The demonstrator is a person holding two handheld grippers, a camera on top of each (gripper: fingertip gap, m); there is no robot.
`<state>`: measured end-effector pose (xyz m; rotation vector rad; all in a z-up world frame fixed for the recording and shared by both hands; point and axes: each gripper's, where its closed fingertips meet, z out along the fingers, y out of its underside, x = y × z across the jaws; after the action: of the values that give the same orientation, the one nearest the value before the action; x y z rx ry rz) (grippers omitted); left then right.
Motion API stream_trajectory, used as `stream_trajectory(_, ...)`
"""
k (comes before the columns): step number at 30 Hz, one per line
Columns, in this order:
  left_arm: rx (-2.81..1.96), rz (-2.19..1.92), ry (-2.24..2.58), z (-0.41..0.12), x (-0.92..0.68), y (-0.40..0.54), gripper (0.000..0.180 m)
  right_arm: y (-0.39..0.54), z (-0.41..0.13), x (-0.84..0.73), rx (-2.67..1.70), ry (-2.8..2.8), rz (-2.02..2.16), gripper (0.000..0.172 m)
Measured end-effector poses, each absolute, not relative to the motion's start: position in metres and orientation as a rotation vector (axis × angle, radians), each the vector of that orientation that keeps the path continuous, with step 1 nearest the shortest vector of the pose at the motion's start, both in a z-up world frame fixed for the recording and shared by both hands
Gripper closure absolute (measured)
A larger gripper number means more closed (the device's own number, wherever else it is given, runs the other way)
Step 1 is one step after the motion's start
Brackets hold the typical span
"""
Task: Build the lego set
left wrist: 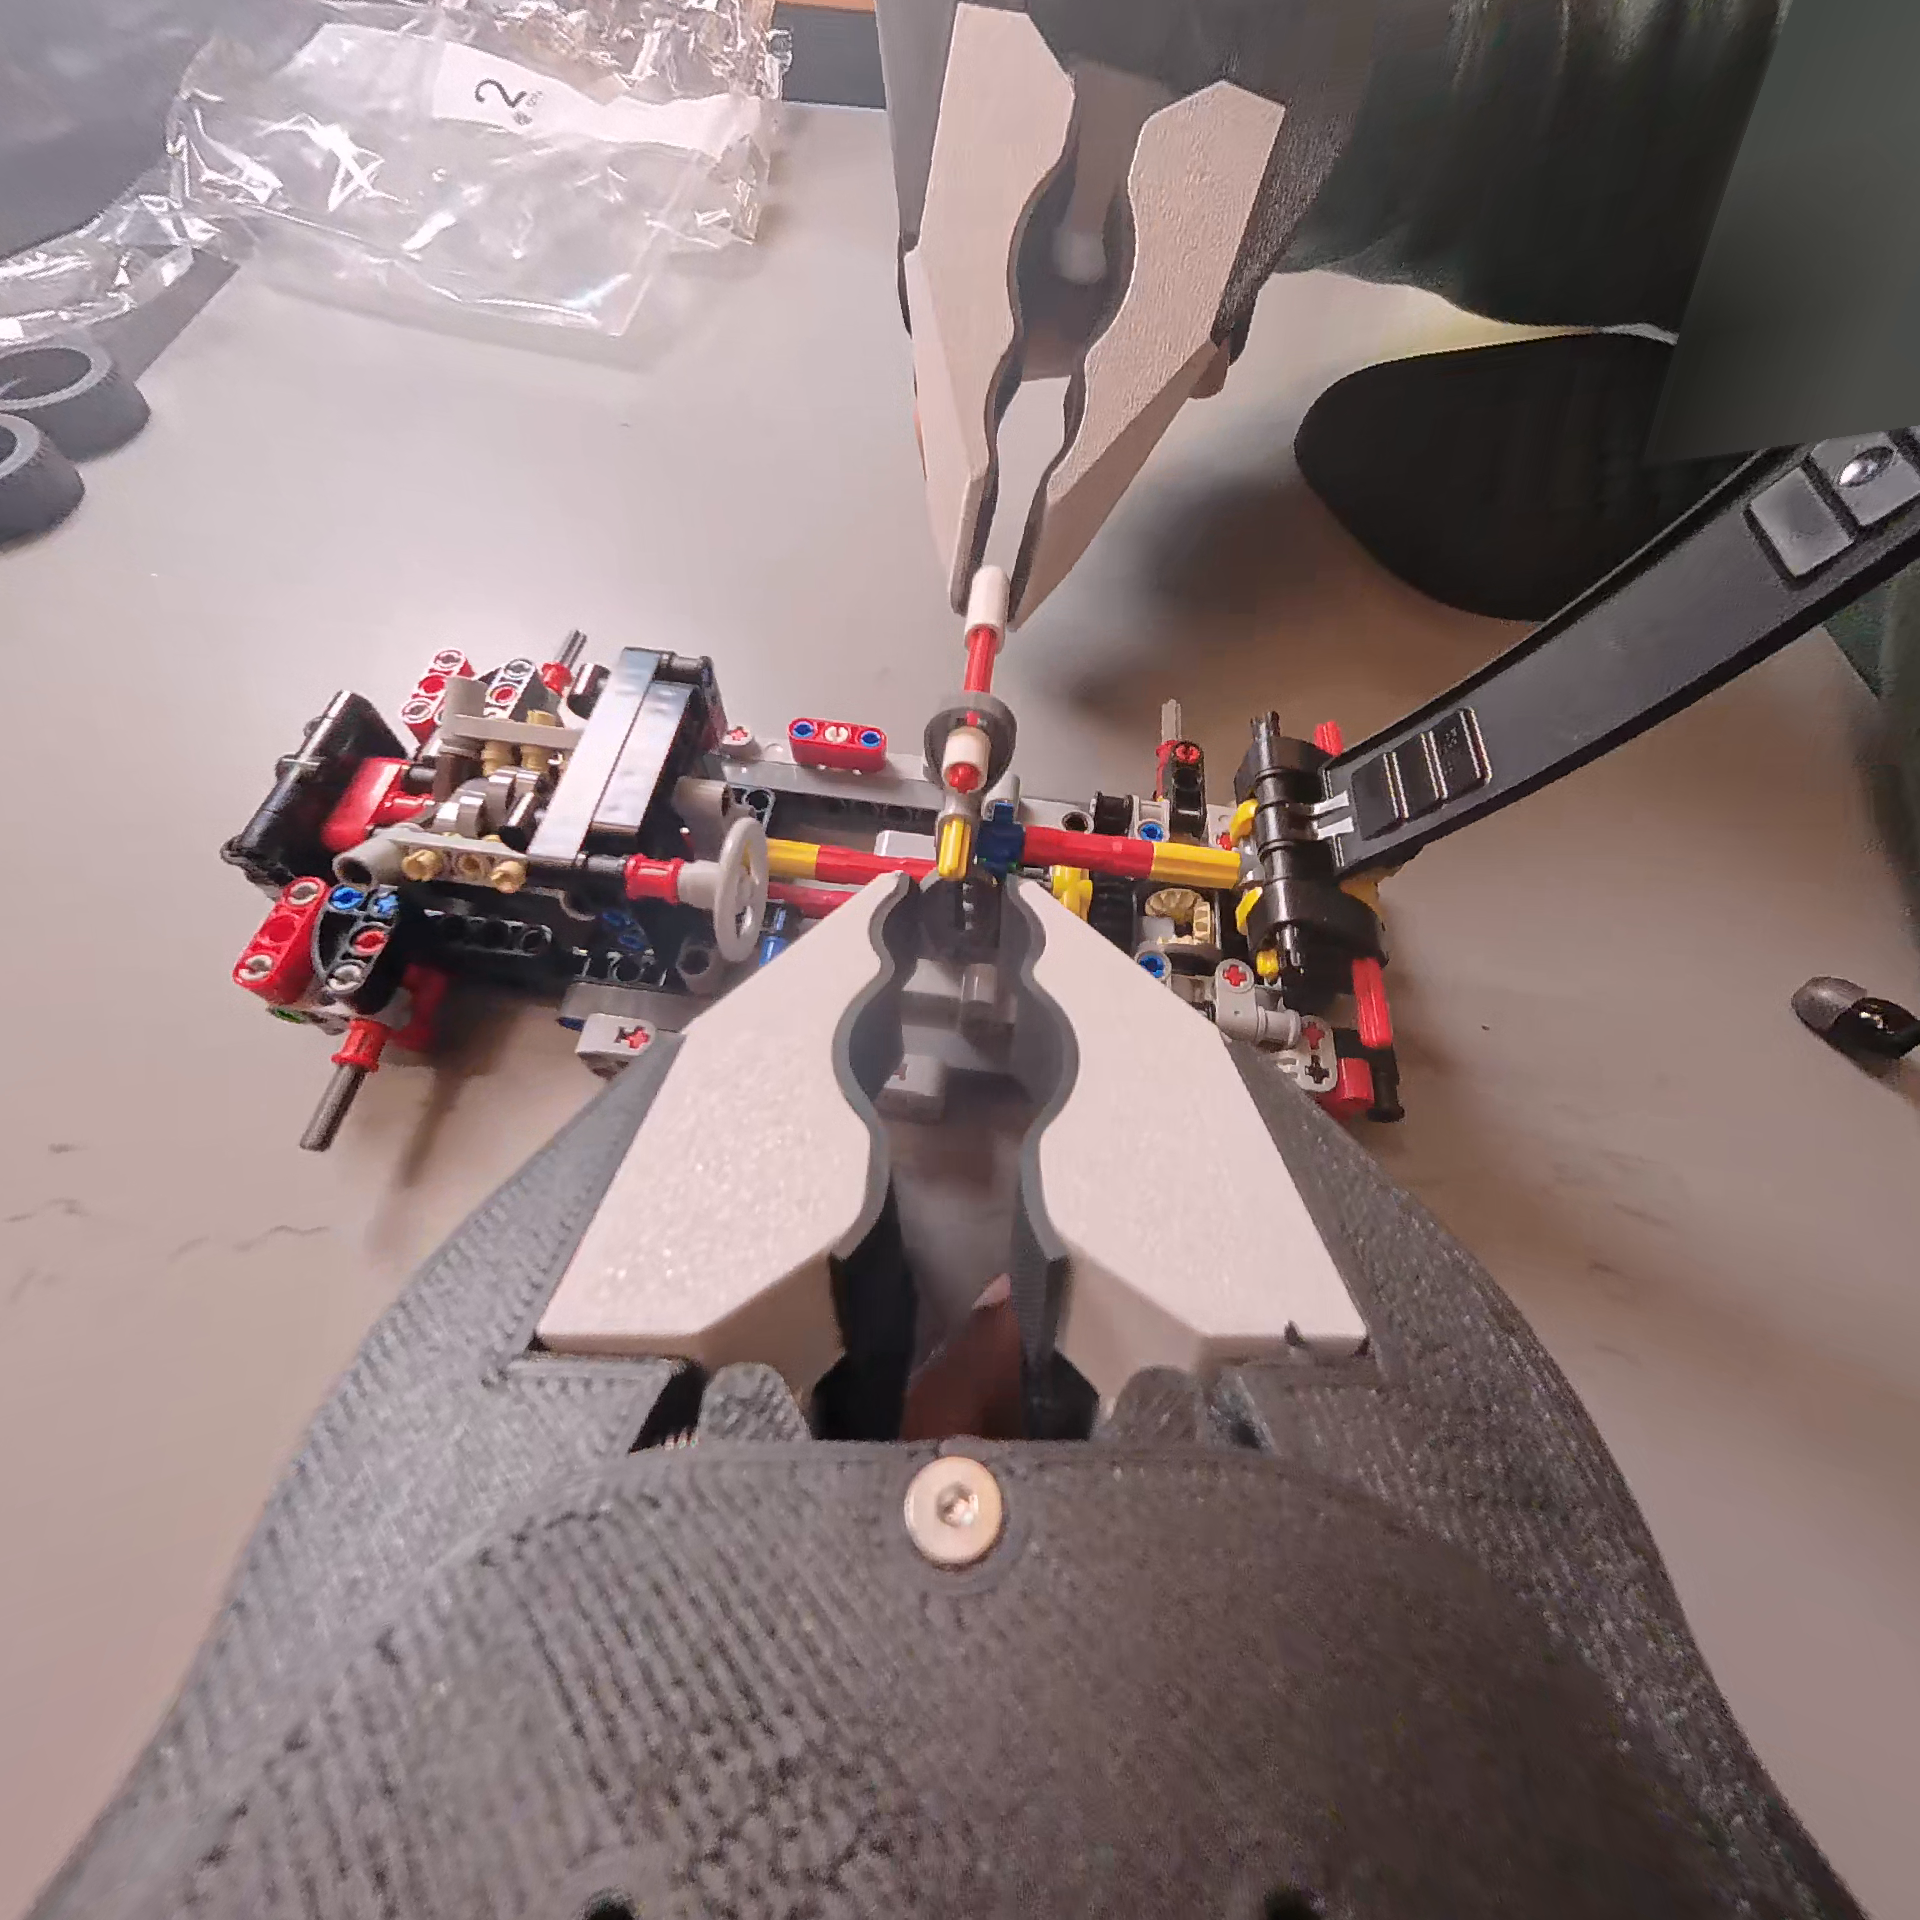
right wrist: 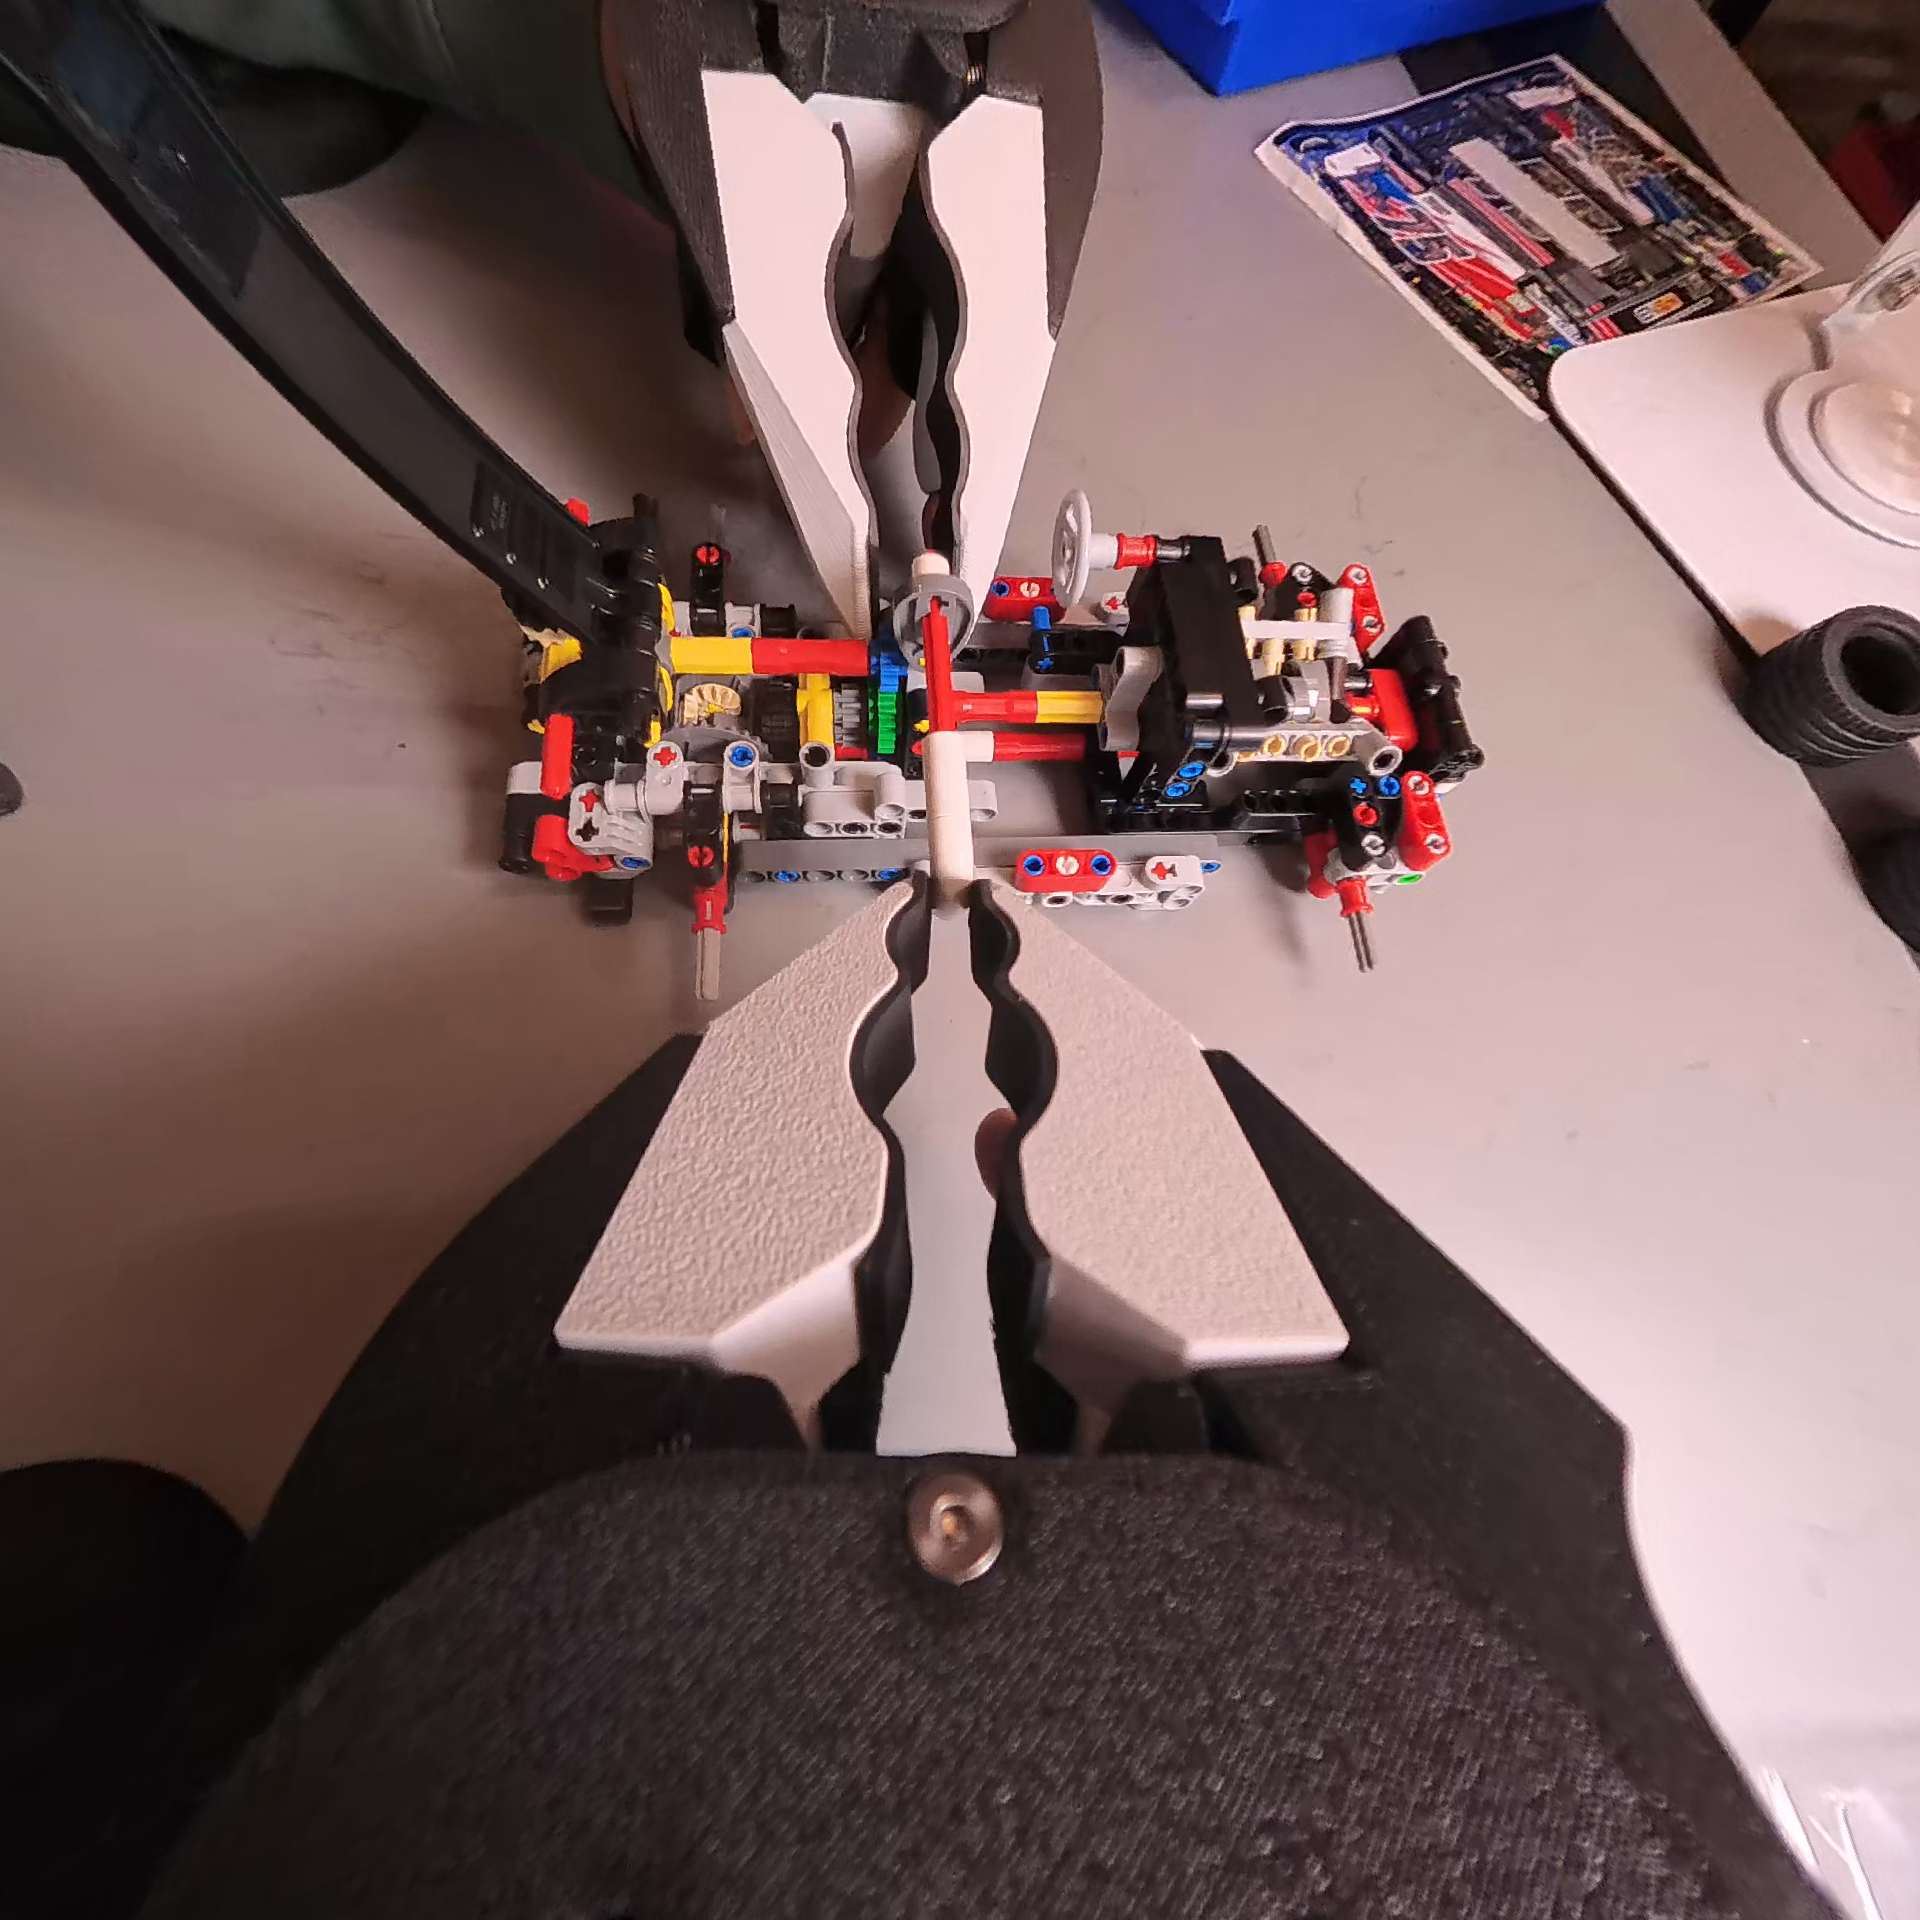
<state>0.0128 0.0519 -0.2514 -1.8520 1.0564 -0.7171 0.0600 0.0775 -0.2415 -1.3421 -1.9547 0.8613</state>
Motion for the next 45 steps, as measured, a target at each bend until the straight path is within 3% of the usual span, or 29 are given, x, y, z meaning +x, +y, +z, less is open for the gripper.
stream_trajectory(14,-1.844,-0.7,1.06,-0.251,0.013,0.05,0.167,0.074,-0.237,0.064,-1.396,-2.043,0.816,0.167)
stream_trajectory(20,-1.744,-0.76,0.989,-0.225,-0.003,0.045,0.167,0.072,-0.237,0.064,-1.401,-1.982,0.88,0.167)
stream_trajectory(32,-1.833,-0.817,1.148,-0.229,0.0,0.022,0.167,0.07,-0.238,0.063,-1.383,-1.967,0.896,0.167)
stream_trajectory(35,-2.039,-0.607,1.277,-0.255,-0.036,0.005,0.167,0.07,-0.239,0.063,-1.381,-1.958,0.91,0.167)
stream_trajectory(38,-1.985,-0.548,1.192,-0.243,-0.031,0.02,0.151,0.071,-0.239,0.062,-1.369,-1.956,0.921,0.167)
stream_trajectory(43,-1.89,-0.612,1.145,-0.237,0.005,0.054,0.154,0.07,-0.237,0.06,-1.365,-1.959,0.918,0.167)
stream_trajectory(45,-1.846,-0.649,1.169,-0.235,0.015,0.054,0.167,0.069,-0.237,0.059,-1.367,-1.963,0.91,0.167)
